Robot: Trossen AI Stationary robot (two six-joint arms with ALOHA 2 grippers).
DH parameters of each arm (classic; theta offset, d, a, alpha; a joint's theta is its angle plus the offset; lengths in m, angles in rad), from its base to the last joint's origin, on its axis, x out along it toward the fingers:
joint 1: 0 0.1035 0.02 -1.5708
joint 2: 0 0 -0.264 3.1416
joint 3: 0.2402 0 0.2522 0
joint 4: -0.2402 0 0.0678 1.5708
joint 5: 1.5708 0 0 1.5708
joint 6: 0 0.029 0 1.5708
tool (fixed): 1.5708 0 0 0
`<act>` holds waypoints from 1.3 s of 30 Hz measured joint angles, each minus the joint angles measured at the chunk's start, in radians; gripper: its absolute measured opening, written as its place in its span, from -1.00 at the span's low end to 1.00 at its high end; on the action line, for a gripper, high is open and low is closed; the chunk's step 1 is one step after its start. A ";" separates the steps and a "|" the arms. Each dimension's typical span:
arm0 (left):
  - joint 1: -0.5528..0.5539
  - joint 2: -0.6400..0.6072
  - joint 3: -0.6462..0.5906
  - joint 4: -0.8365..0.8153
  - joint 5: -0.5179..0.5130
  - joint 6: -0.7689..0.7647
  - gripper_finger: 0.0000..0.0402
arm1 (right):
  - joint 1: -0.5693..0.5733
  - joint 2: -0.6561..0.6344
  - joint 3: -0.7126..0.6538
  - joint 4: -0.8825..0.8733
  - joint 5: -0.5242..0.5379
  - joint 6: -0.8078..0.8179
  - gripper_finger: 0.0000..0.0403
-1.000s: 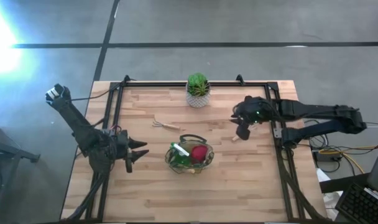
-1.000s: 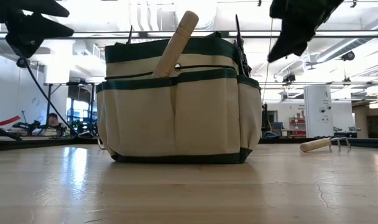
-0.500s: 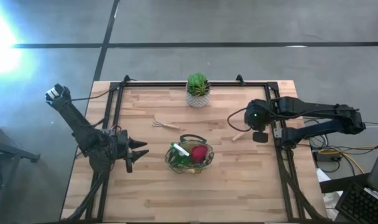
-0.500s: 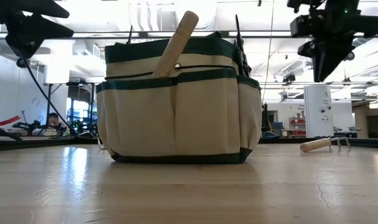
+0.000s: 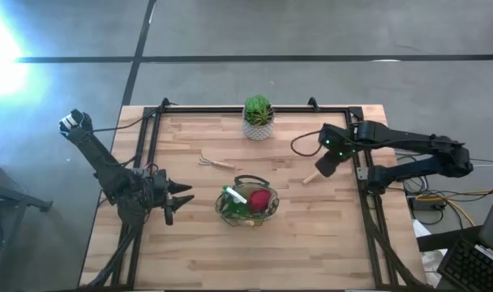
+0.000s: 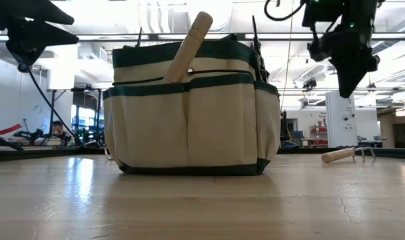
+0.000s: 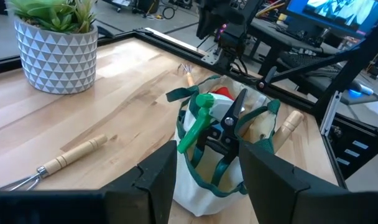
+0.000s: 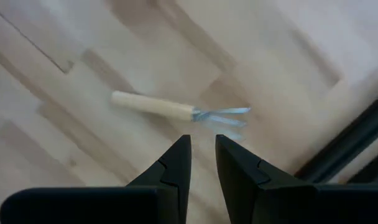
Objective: Pick & Place Garden tools in Gardening bag
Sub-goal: Put the right light brown hand rake into the white gardening bag
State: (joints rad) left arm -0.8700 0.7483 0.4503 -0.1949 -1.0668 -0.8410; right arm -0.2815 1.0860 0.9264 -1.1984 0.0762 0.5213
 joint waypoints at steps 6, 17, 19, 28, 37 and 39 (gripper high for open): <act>0.000 0.000 0.000 -0.001 0.000 0.000 -0.12 | -0.021 0.037 -0.001 0.002 -0.060 0.215 -0.61; 0.000 0.000 0.000 0.000 0.000 0.000 -0.12 | -0.017 0.060 -0.015 0.044 0.031 0.778 -0.50; 0.000 0.000 0.000 -0.001 0.000 0.000 -0.12 | -0.017 0.060 -0.027 0.072 0.070 0.878 -0.49; 0.000 0.000 0.000 -0.001 0.000 0.000 -0.12 | 0.022 0.060 -0.207 0.387 0.137 1.228 -0.53; 0.000 0.000 0.000 -0.001 0.000 0.000 -0.12 | 0.175 0.060 -0.299 0.387 0.130 1.522 -0.48; 0.000 0.000 0.000 0.000 0.000 0.000 -0.12 | 0.183 0.062 -0.305 0.386 0.132 1.551 -0.45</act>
State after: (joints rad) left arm -0.8698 0.7485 0.4501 -0.1953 -1.0664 -0.8412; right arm -0.0982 1.1478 0.6214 -0.8129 0.2081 2.0725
